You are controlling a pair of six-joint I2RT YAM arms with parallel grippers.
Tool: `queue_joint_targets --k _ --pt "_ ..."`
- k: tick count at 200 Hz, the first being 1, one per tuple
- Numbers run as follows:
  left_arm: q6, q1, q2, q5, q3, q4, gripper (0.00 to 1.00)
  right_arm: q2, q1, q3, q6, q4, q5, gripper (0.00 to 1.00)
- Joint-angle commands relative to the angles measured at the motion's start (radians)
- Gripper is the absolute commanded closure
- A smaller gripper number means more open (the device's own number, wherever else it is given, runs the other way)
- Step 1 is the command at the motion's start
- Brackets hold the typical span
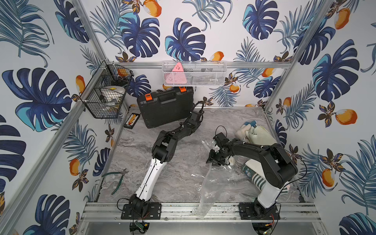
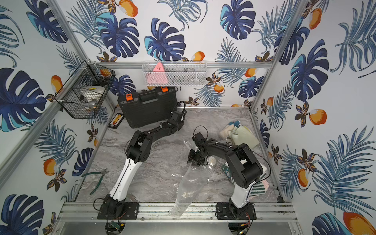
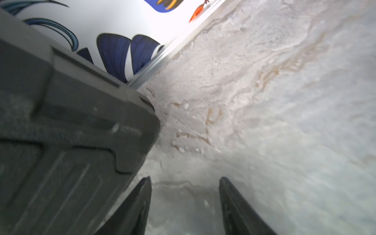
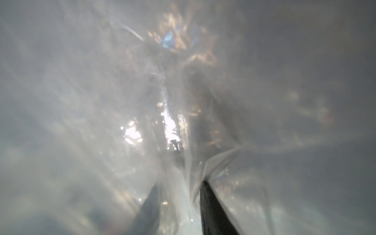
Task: Place the folded towel into the vacuum bag
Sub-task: Adjust the distractor at the center of the board.
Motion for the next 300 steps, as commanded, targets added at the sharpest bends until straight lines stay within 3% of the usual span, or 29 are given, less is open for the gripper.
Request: queue_joint_targets --k 1,180,208,252,300 --pt "0.028 0.009 0.019 -0.007 0.012 -0.029 0.41 0.014 -0.002 -0.005 -0.008 -0.008 0.014 0.66" --pt "-0.008 0.135 0.094 -0.099 0.120 -0.003 0.38 0.037 -0.003 0.013 -0.005 0.000 0.006 0.70" --pt "-0.034 0.134 0.008 -0.022 0.022 0.007 0.37 0.046 0.004 0.013 0.012 0.028 -0.011 0.70" --pt "-0.138 0.085 -0.254 0.156 -0.222 -0.029 0.35 0.063 0.022 0.005 0.070 0.109 -0.043 0.70" --pt "-0.560 0.073 -0.547 0.229 -0.486 -0.337 0.36 0.039 0.056 -0.046 0.127 0.191 -0.043 0.70"
